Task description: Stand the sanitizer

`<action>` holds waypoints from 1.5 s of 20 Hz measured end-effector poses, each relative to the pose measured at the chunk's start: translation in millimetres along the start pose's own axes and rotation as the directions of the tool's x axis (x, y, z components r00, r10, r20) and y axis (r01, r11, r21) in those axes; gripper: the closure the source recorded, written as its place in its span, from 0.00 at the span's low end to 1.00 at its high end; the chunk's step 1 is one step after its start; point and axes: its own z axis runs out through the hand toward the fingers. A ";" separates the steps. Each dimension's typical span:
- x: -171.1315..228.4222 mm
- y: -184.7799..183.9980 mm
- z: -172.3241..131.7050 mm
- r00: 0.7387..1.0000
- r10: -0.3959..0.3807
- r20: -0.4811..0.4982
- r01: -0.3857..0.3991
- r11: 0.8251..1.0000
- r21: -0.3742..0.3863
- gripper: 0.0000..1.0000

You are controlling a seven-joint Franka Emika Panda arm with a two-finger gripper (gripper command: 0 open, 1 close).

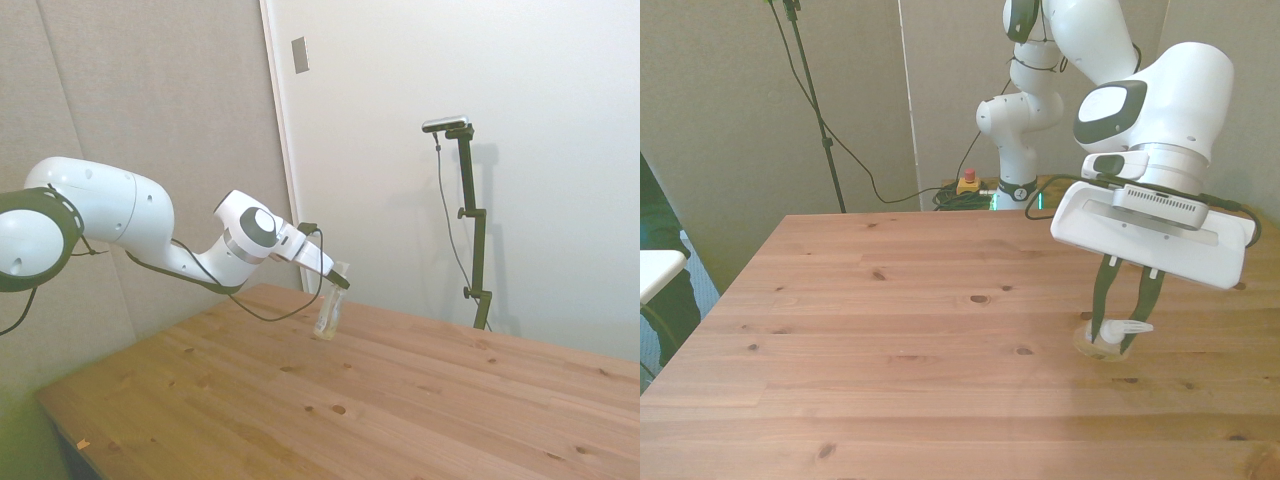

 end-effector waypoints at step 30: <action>-49.2 15.5 47.2 0.934 0.146 -0.325 -0.080 0.975 0.207 1.00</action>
